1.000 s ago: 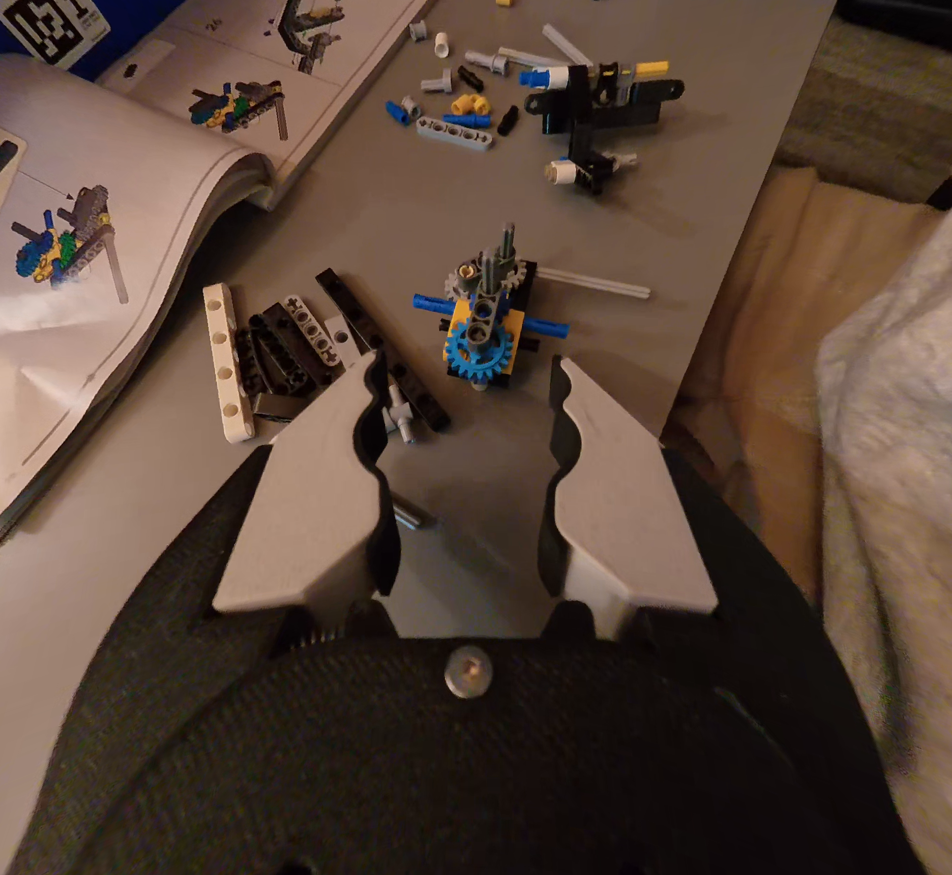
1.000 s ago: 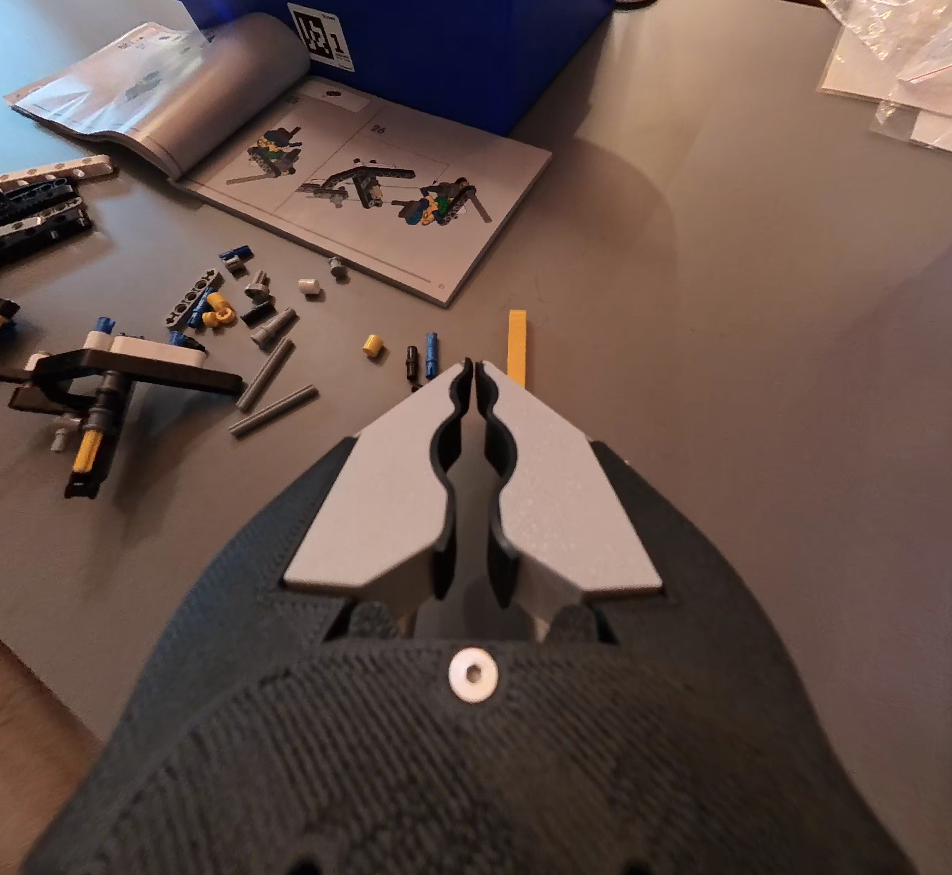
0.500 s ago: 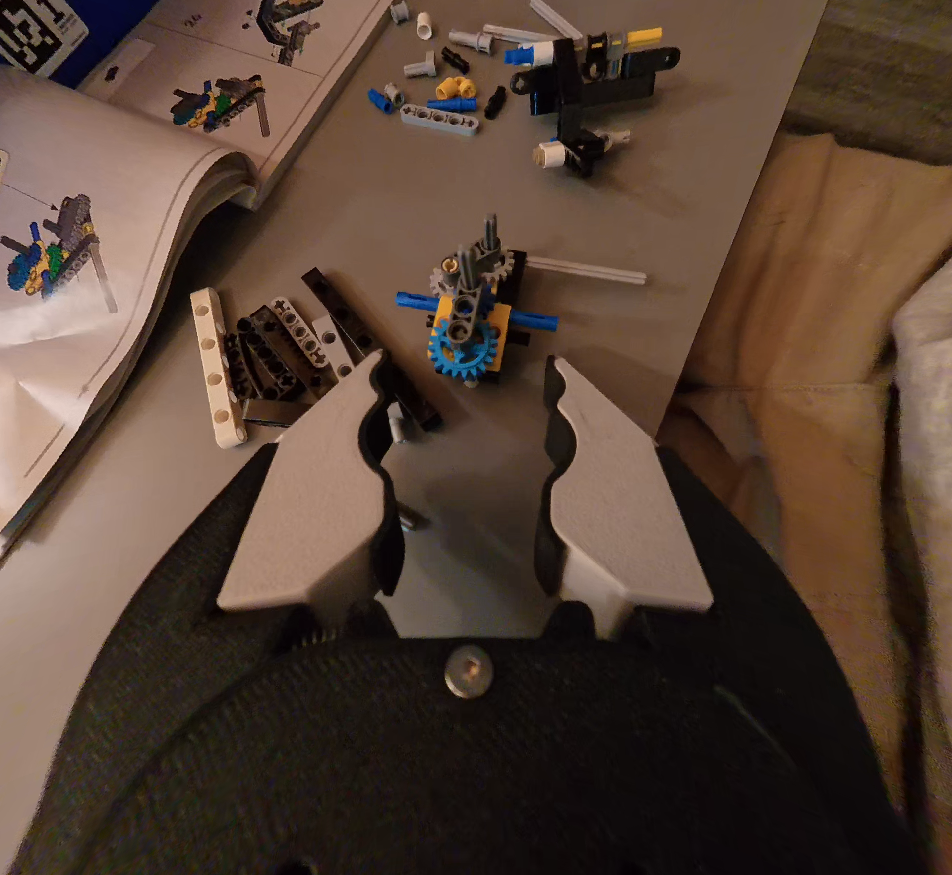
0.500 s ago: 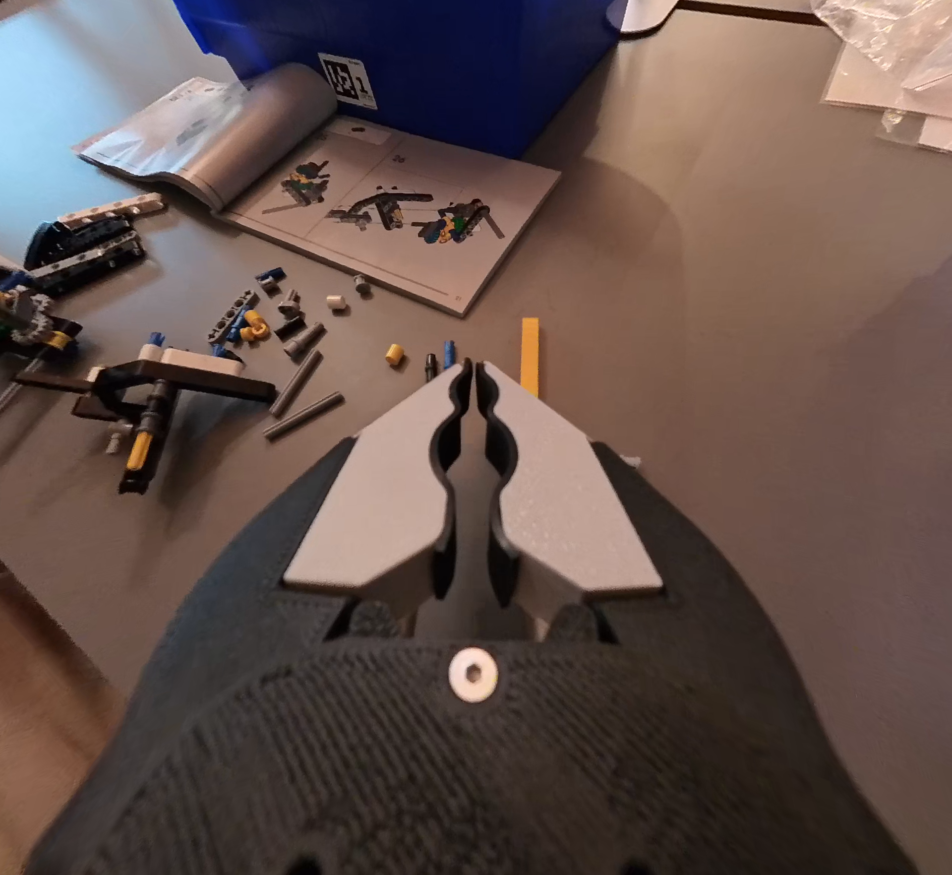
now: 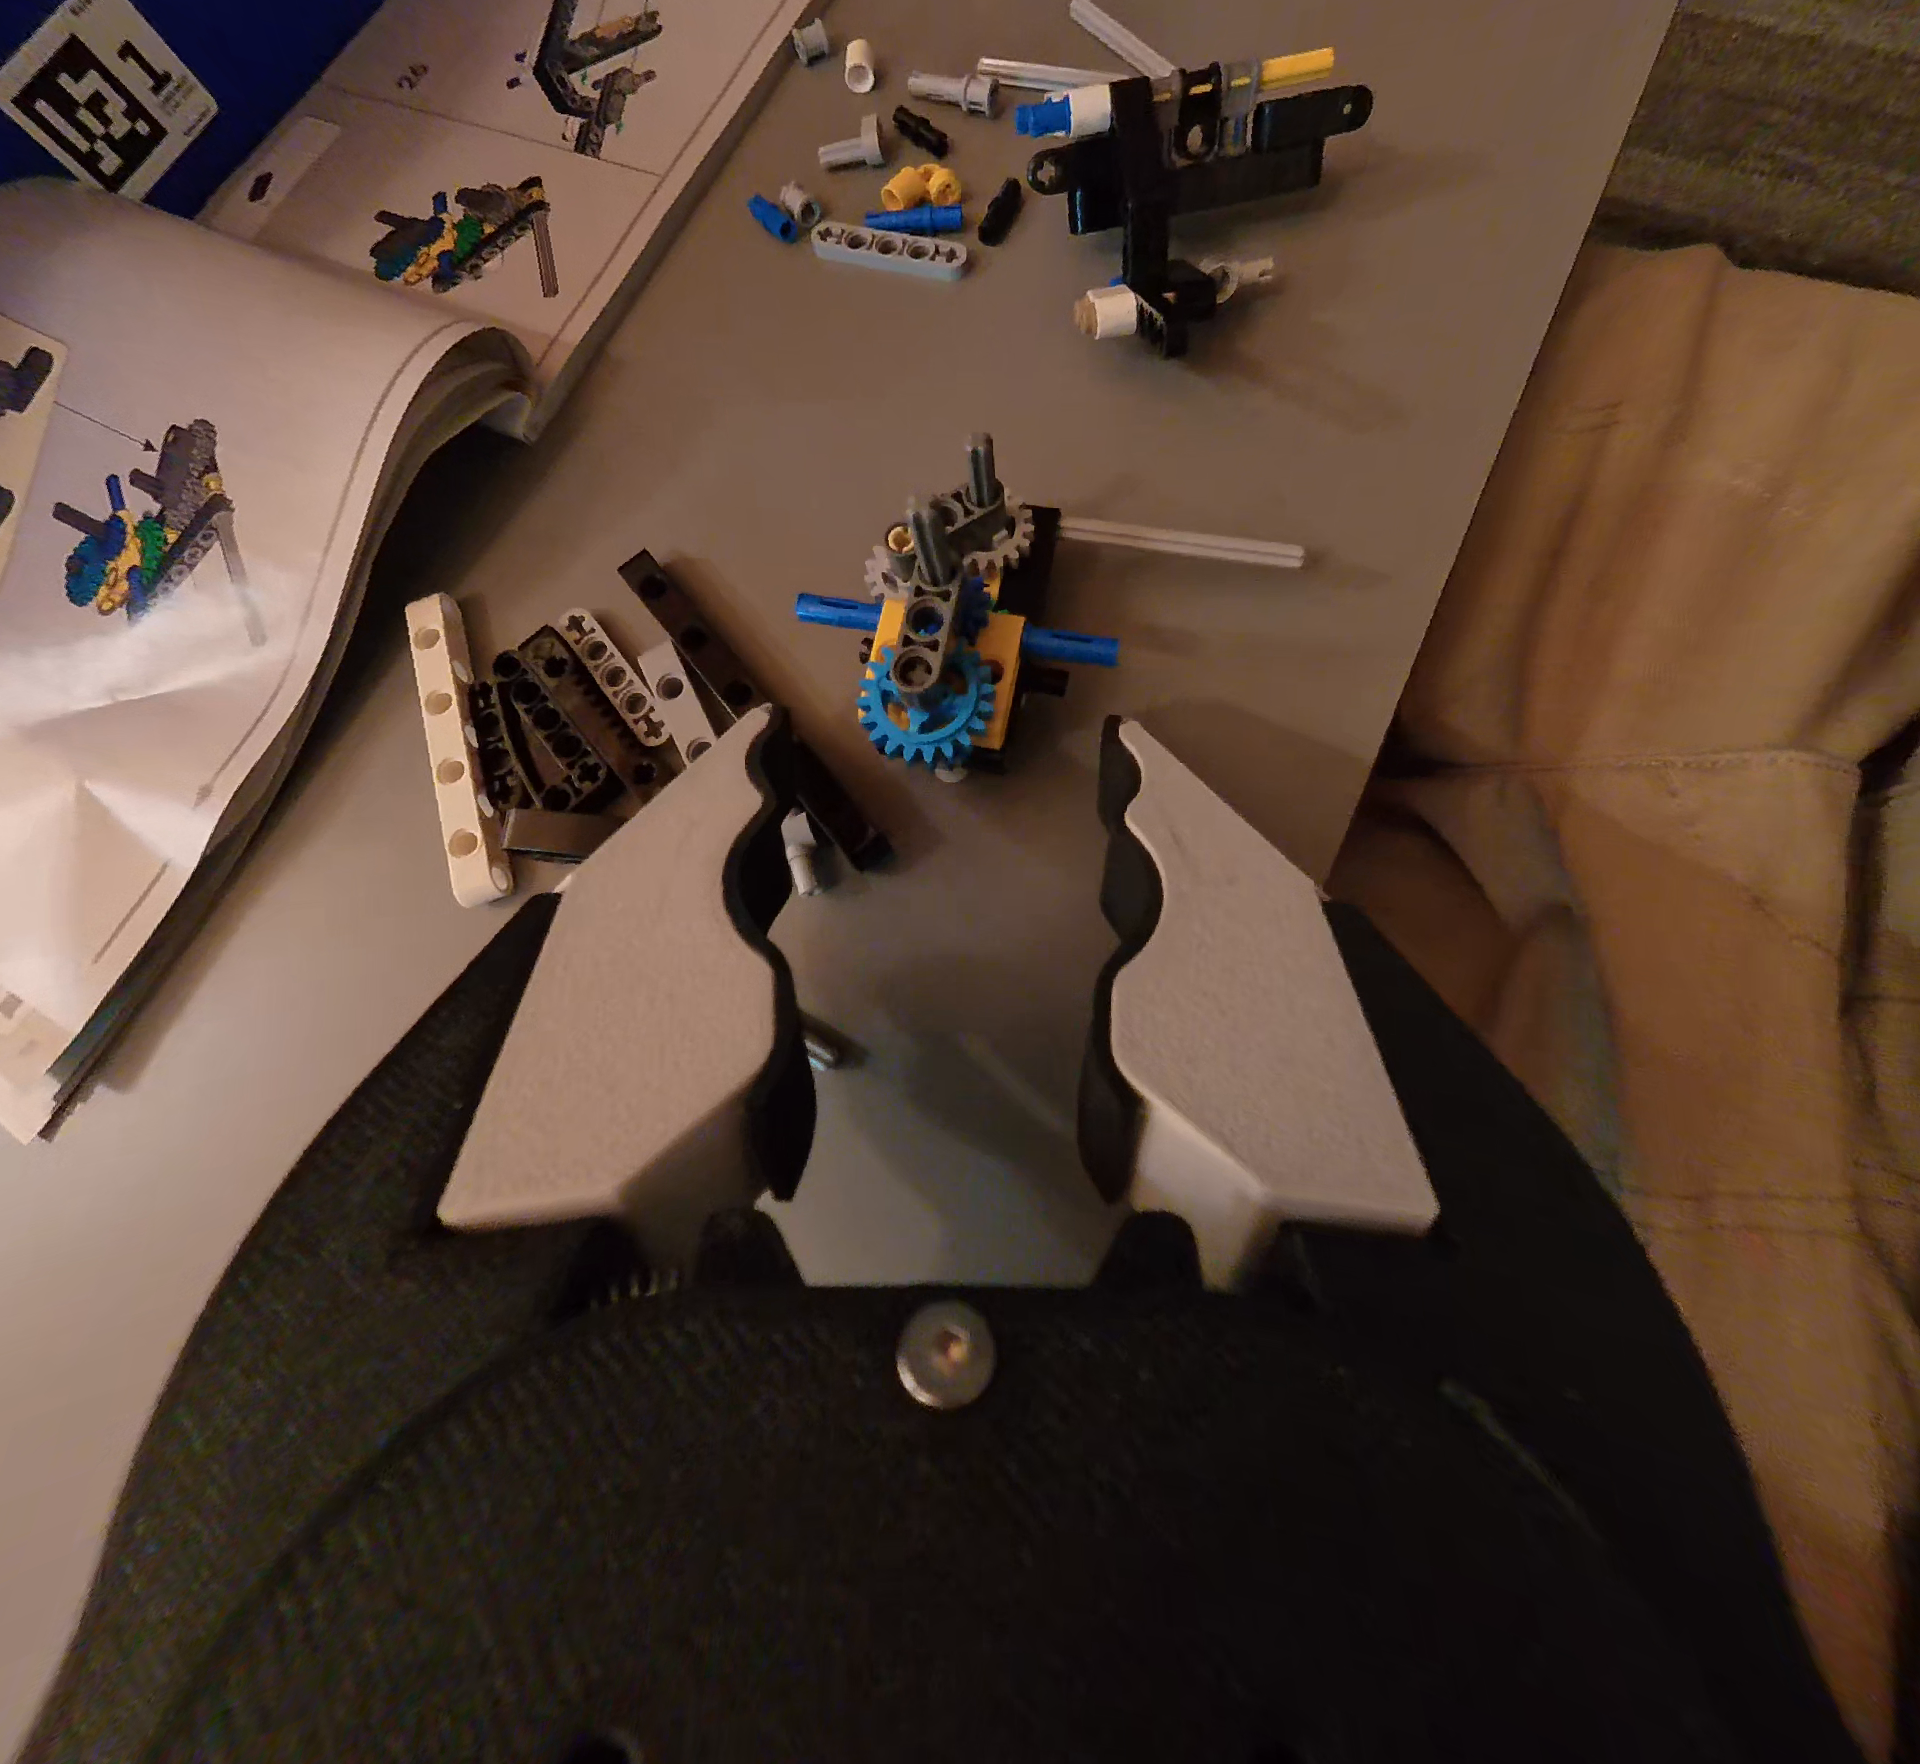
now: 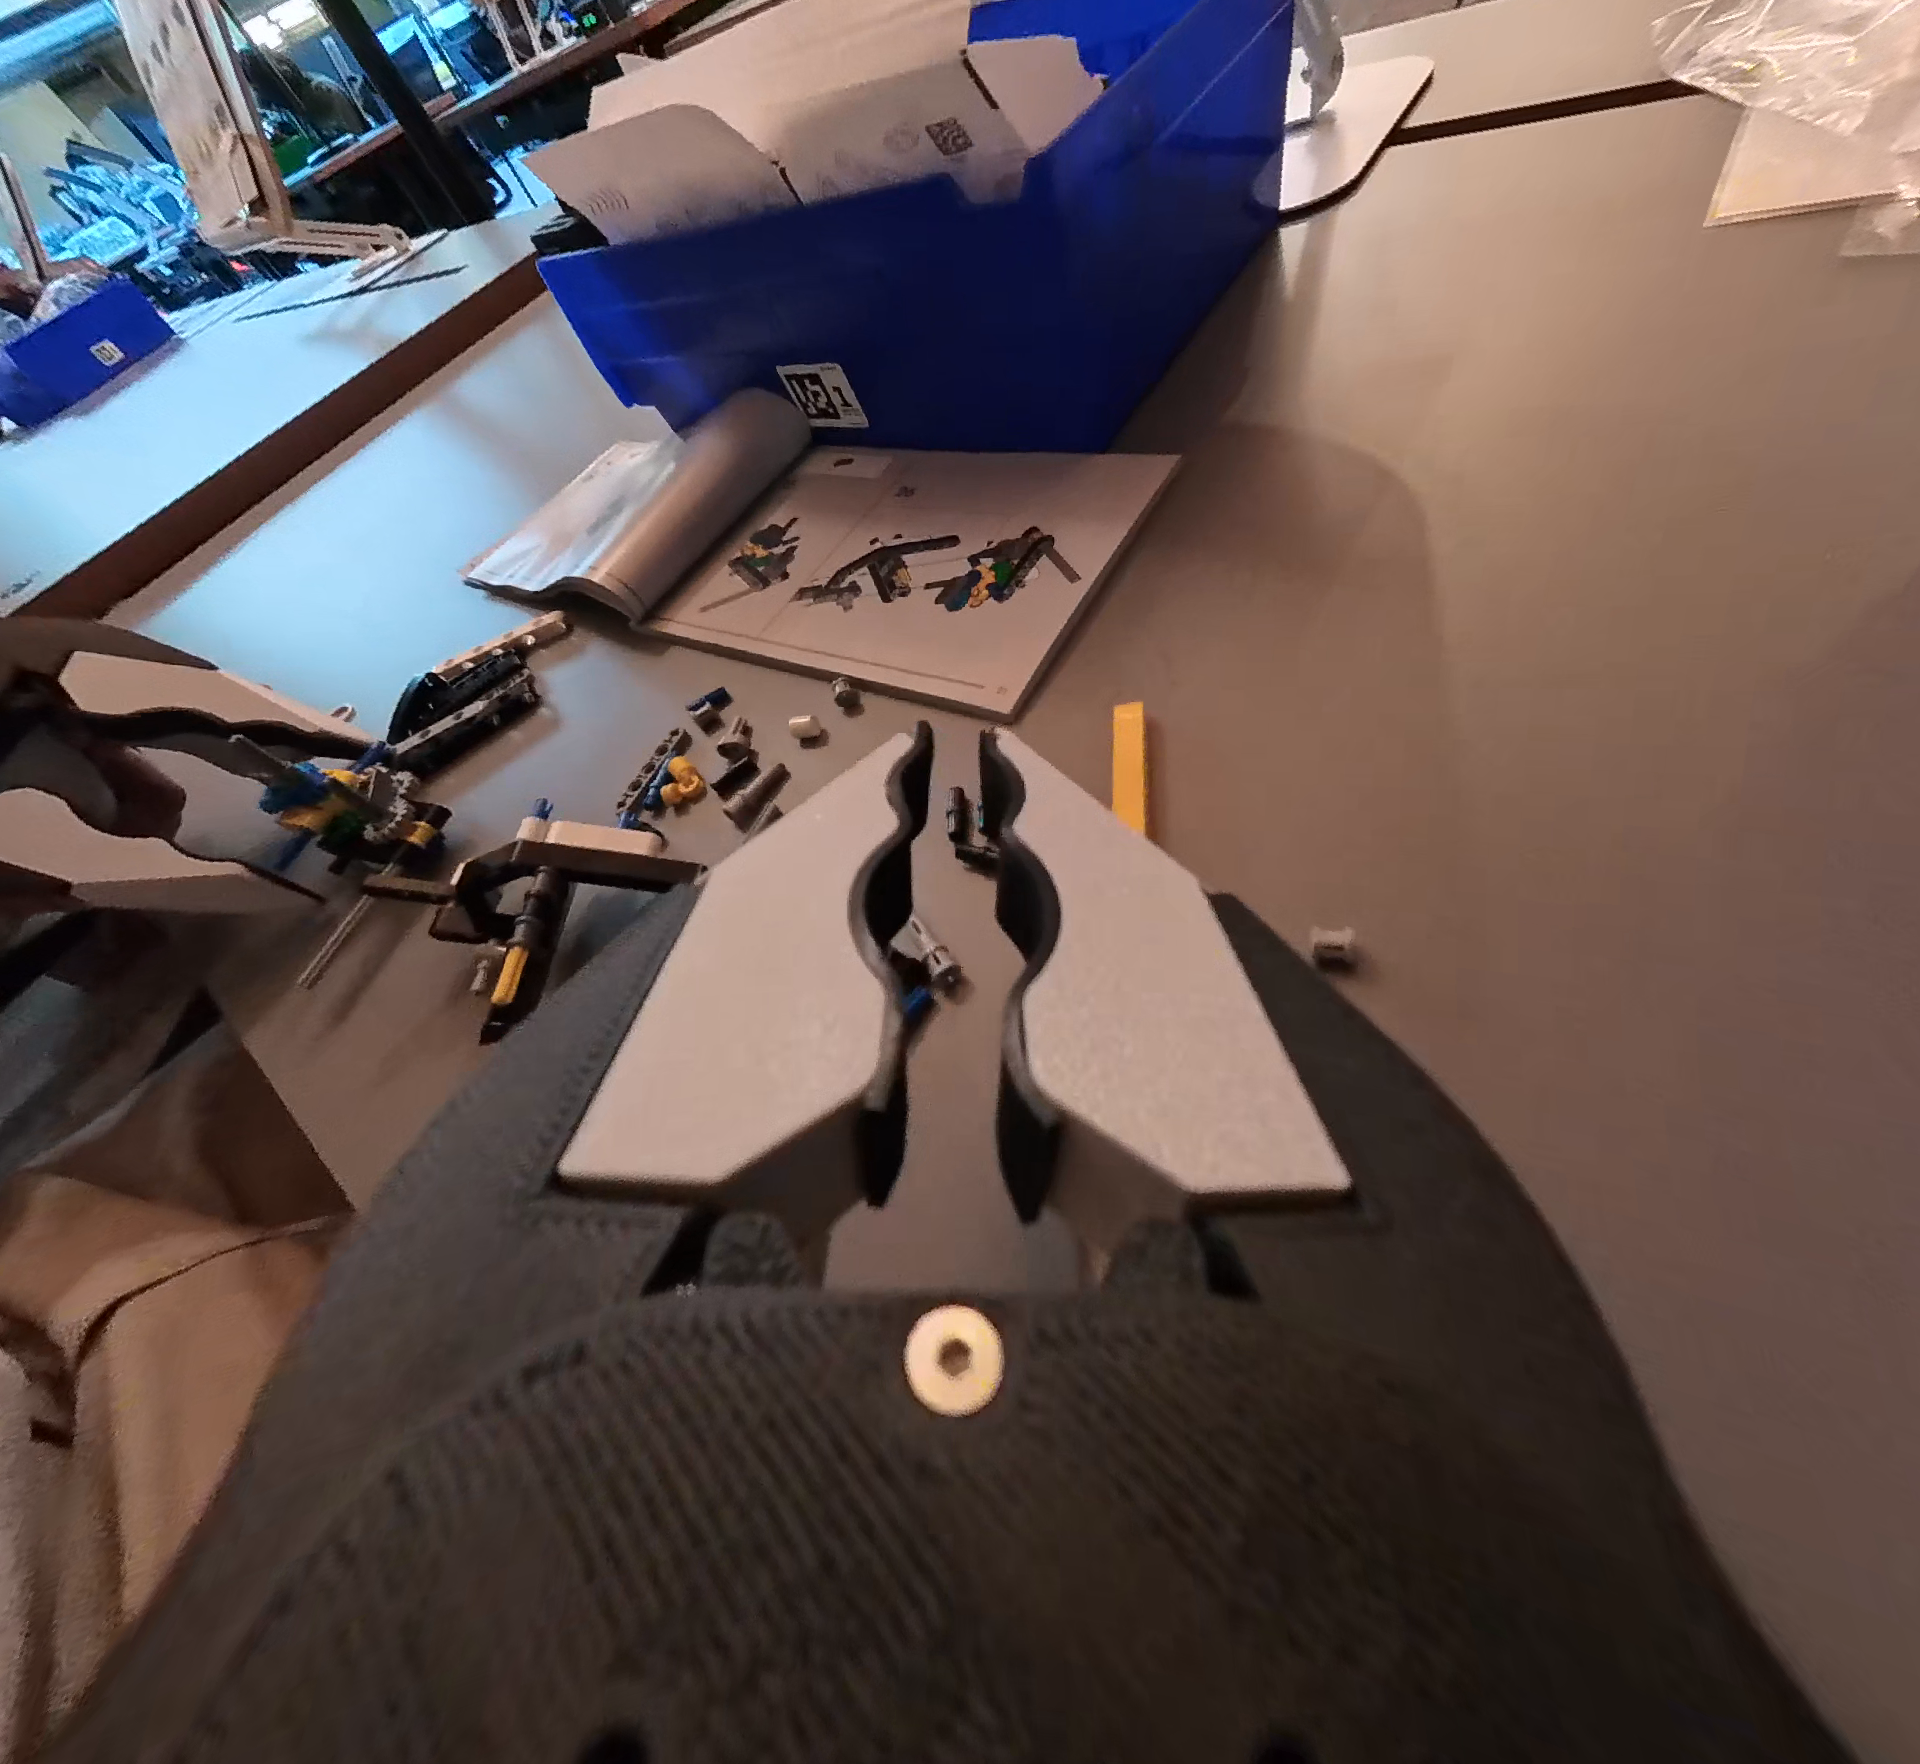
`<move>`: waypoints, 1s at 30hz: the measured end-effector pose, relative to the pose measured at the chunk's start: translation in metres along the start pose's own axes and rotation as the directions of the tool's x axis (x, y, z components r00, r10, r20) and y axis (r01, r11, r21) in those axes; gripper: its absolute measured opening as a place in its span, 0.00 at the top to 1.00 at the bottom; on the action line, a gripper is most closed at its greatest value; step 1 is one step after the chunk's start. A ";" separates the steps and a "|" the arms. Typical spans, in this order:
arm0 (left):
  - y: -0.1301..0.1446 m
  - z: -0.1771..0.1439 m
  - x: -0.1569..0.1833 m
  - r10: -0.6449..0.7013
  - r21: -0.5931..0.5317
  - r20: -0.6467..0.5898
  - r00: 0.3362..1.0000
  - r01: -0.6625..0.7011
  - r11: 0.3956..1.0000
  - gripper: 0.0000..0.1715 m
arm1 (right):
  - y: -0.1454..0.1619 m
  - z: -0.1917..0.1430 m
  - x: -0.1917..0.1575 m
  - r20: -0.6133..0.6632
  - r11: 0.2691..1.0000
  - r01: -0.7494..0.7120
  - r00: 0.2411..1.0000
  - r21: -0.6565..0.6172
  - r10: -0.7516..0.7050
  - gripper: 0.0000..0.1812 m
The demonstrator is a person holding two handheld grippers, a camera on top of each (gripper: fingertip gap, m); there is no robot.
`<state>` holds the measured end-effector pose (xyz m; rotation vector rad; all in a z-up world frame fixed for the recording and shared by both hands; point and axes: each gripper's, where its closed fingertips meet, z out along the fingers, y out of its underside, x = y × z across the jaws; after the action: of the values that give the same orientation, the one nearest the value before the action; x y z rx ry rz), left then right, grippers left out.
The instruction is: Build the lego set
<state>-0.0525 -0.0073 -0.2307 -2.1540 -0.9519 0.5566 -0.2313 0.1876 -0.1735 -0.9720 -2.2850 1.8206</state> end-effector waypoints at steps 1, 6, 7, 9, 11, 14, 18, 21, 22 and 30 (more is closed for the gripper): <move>0.000 0.000 0.000 0.002 -0.003 0.002 1.000 -0.002 1.000 0.66 | 0.000 0.000 0.000 0.002 1.000 -0.003 1.000 0.003 0.003 0.96; 0.002 0.002 0.000 0.004 -0.016 0.001 1.000 -0.004 1.000 0.66 | 0.001 0.001 0.000 0.005 1.000 -0.009 1.000 -0.005 0.009 0.95; 0.002 0.002 0.000 0.002 -0.015 -0.001 1.000 -0.002 1.000 0.66 | 0.001 0.002 0.000 0.006 1.000 -0.009 1.000 -0.008 0.009 0.95; 0.001 0.001 0.000 -0.003 -0.011 -0.004 1.000 0.003 1.000 0.66 | 0.002 0.003 0.000 0.006 1.000 -0.005 1.000 -0.015 0.006 0.95; 0.000 0.000 0.000 -0.006 -0.004 -0.005 1.000 0.006 1.000 0.66 | 0.002 0.005 -0.001 0.004 1.000 0.003 1.000 -0.020 -0.003 0.94; 0.000 0.000 0.000 -0.011 0.001 -0.005 1.000 0.011 1.000 0.66 | 0.003 0.006 -0.003 0.001 0.999 0.018 1.000 -0.028 -0.018 0.94; 0.000 0.000 -0.001 -0.013 -0.004 -0.003 1.000 0.013 1.000 0.66 | 0.003 0.006 -0.003 -0.002 0.999 0.031 1.000 -0.026 -0.031 0.94; 0.002 0.002 0.000 -0.017 -0.021 -0.014 1.000 0.017 1.000 0.66 | 0.000 0.007 -0.002 -0.005 0.999 0.042 0.999 -0.015 -0.042 0.94; 0.003 0.003 0.000 -0.017 -0.026 -0.015 1.000 0.017 1.000 0.65 | 0.000 0.007 -0.003 -0.004 0.999 0.044 0.999 -0.016 -0.044 0.94; 0.003 0.003 0.001 -0.025 -0.025 -0.025 0.999 0.024 0.999 0.65 | 0.003 0.011 -0.005 -0.011 0.996 0.081 0.997 -0.041 -0.082 0.93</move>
<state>-0.0527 -0.0070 -0.2348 -2.1630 -0.9746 0.5069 -0.2308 0.1763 -0.1781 -0.8790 -2.3261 1.7385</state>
